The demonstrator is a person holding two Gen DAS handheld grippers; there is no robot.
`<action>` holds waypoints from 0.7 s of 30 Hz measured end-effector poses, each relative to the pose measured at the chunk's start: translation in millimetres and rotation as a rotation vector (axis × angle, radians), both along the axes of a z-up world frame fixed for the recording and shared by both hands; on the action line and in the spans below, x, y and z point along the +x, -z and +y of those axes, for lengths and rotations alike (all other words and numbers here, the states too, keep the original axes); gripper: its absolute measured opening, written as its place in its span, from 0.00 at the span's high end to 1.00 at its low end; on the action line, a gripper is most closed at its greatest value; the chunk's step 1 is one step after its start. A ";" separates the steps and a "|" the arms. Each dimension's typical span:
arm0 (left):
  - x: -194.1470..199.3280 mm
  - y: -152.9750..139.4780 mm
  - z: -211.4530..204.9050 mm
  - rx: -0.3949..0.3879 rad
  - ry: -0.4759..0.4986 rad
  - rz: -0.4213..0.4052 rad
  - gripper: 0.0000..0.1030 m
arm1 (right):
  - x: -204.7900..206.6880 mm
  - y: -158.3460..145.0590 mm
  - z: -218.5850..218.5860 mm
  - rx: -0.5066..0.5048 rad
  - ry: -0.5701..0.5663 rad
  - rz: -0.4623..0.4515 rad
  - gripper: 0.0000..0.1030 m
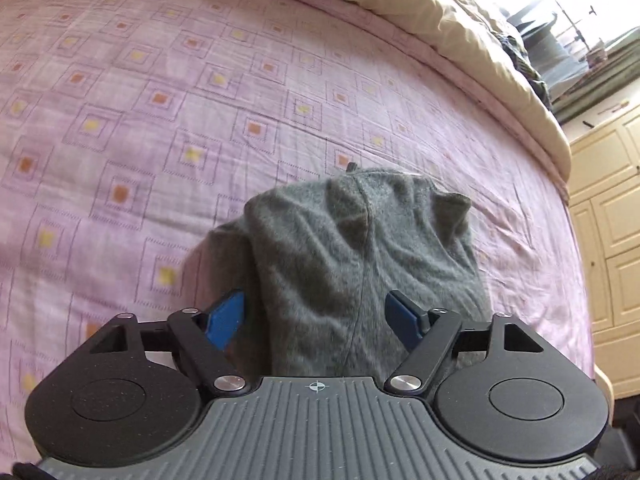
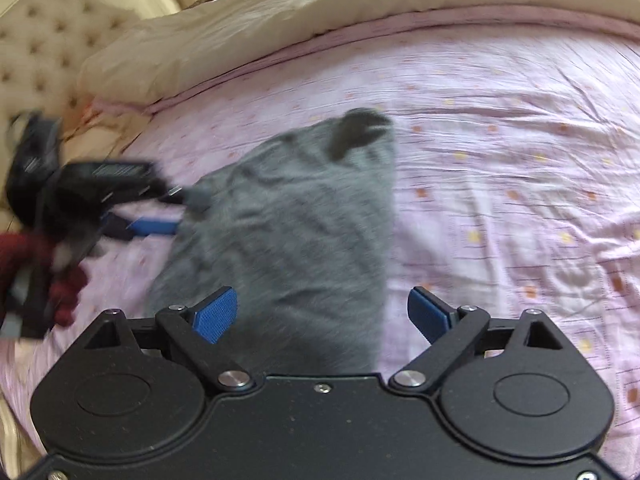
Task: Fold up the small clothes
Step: 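Grasp the side edge with the left tool and fold it over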
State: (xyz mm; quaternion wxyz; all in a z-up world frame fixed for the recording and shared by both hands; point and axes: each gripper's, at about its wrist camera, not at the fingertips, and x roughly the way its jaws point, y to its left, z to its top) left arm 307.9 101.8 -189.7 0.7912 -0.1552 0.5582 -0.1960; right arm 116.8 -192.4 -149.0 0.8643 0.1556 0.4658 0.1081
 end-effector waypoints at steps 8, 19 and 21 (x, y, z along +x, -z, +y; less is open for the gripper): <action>9.0 6.2 -10.1 -0.007 -0.009 0.025 0.45 | -4.1 3.3 20.4 0.012 -0.036 0.004 0.09; -11.2 -15.4 -8.8 0.119 -0.003 -0.105 0.91 | -4.1 -0.5 3.3 0.001 -0.032 -0.009 0.09; -13.3 -10.1 -2.7 0.127 0.009 -0.095 0.90 | -1.9 4.3 -0.5 0.024 -0.019 0.009 0.09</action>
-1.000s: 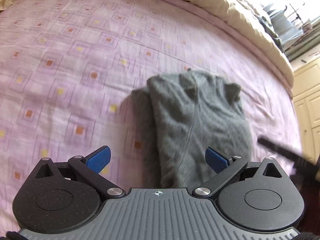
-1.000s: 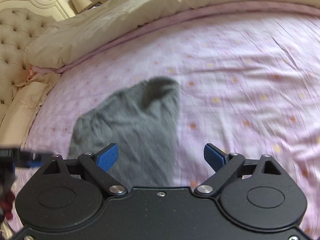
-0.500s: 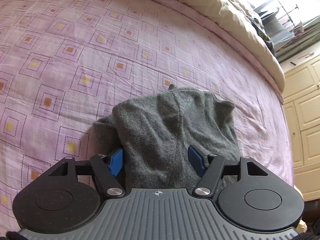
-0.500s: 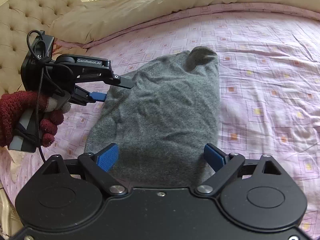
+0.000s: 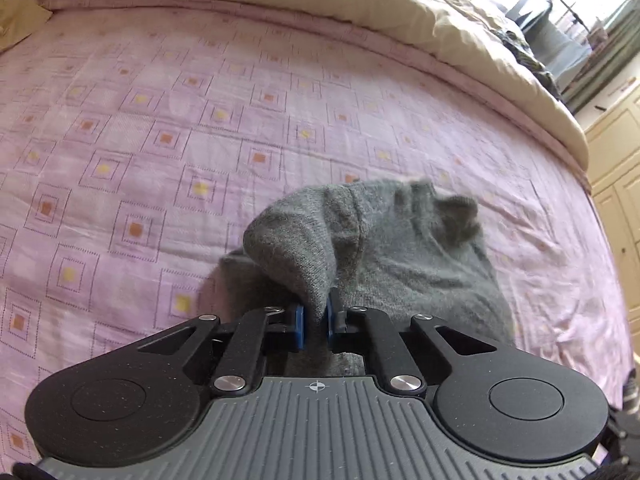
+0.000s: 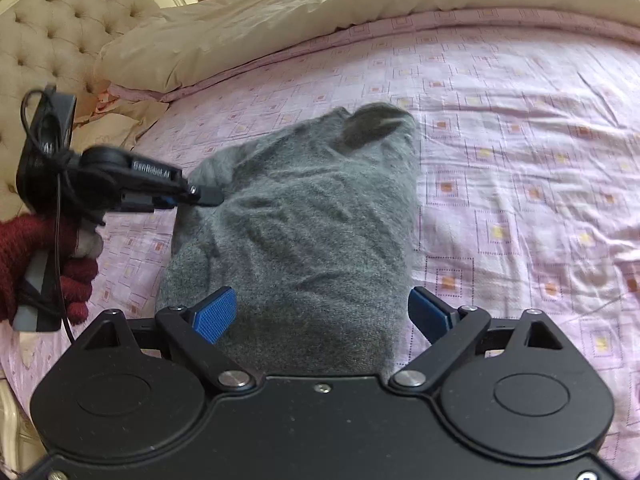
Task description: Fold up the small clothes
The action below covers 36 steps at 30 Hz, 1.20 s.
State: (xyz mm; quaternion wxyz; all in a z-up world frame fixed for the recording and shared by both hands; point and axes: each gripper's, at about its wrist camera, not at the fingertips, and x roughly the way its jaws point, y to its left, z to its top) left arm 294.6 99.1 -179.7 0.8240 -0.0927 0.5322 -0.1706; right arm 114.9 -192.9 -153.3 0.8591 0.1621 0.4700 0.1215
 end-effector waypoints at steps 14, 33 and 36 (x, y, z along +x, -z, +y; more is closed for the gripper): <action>18.3 22.2 19.7 -0.099 -0.031 0.107 0.50 | 12.7 44.7 -22.9 0.227 0.087 0.155 0.07; 31.4 35.7 34.2 -0.260 -0.100 0.123 0.09 | 21.8 57.4 -19.2 0.324 0.093 0.168 0.00; 42.5 40.6 28.3 -0.291 -0.059 0.135 0.10 | 26.7 59.4 -20.9 0.359 0.128 0.174 0.00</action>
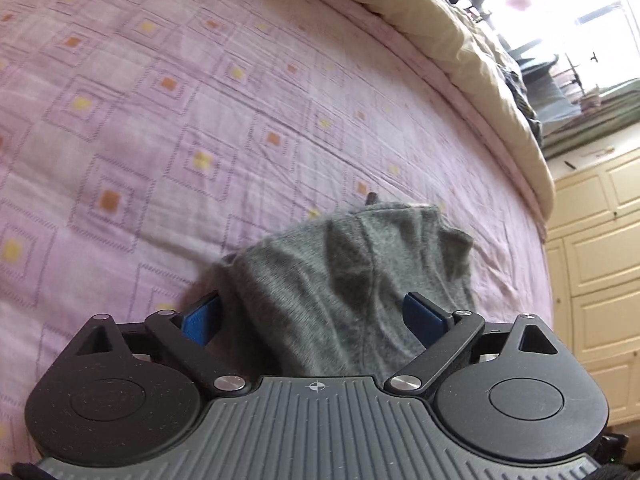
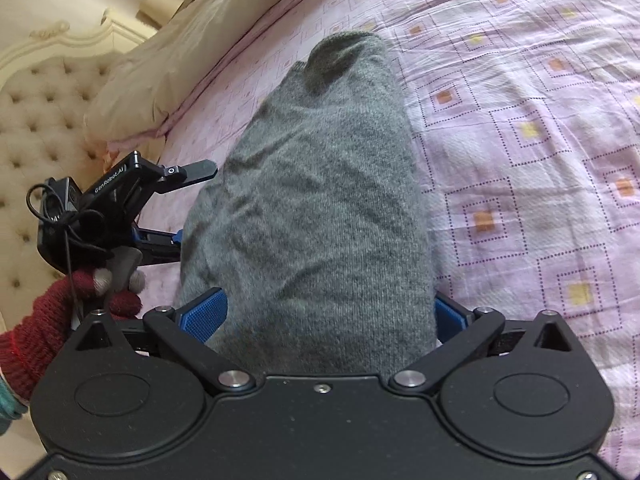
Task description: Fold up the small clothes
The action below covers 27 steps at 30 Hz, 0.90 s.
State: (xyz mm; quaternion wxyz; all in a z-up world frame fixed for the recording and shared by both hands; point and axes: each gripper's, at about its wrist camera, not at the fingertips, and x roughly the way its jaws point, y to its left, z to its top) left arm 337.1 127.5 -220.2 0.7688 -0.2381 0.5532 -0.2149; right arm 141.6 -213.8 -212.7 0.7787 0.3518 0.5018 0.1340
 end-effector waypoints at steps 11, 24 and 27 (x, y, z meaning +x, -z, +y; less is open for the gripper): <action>-12.7 -7.8 -13.7 -0.037 0.054 0.031 0.80 | -15.0 -34.2 3.8 -0.029 -0.021 0.019 0.56; -151.9 -15.4 -36.7 -0.002 0.147 0.111 0.79 | -39.7 -31.8 -2.1 -0.010 -0.168 0.158 0.51; -170.2 -5.2 -37.1 0.109 0.141 0.079 0.71 | -58.8 -24.4 -4.5 -0.081 -0.199 0.180 0.37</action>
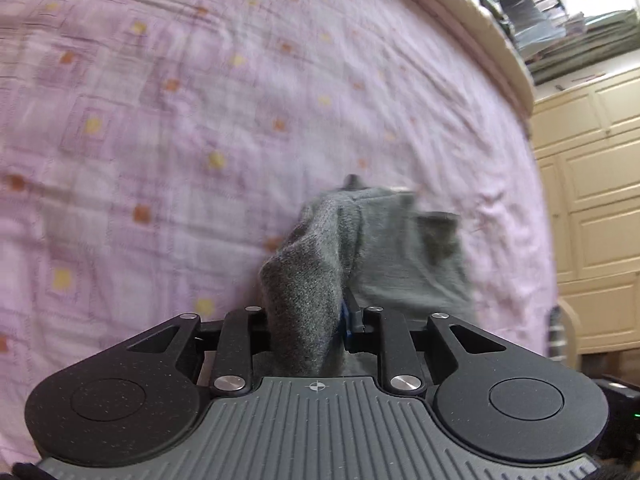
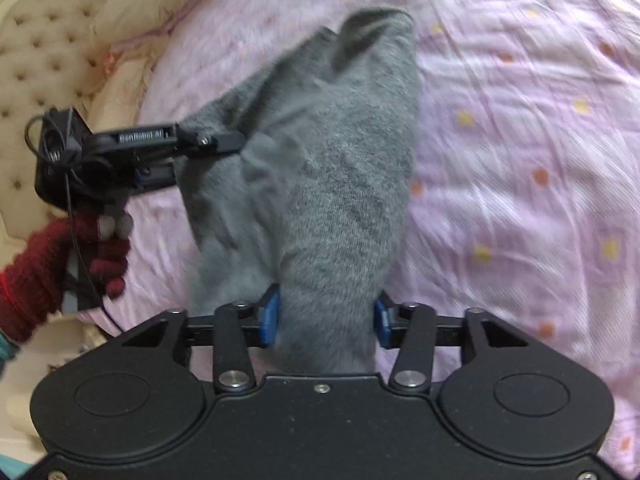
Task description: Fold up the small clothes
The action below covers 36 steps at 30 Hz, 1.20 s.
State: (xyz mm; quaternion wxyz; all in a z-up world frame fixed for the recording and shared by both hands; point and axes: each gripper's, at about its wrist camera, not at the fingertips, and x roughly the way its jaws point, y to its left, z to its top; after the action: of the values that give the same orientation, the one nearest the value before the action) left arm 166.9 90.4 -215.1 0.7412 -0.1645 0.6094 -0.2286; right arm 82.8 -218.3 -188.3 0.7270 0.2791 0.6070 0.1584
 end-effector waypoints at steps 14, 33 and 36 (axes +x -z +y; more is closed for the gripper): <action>-30.4 -59.1 -5.4 0.234 -0.034 -0.304 0.35 | -34.9 -39.4 -13.8 -0.121 -0.048 -0.255 0.03; -126.5 -11.1 -39.7 0.345 0.157 -0.257 0.26 | 0.0 -36.6 -2.3 -0.283 -0.042 -0.290 0.01; -116.3 -1.6 -24.2 0.308 0.115 -0.191 0.15 | 10.4 -34.3 2.4 -0.304 -0.035 -0.294 0.01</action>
State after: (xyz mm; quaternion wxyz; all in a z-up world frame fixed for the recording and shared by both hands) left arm 50.6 66.1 -213.5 0.7978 0.0081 0.5724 -0.1891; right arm 93.3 -215.9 -154.0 0.8388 0.1294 0.5159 0.1166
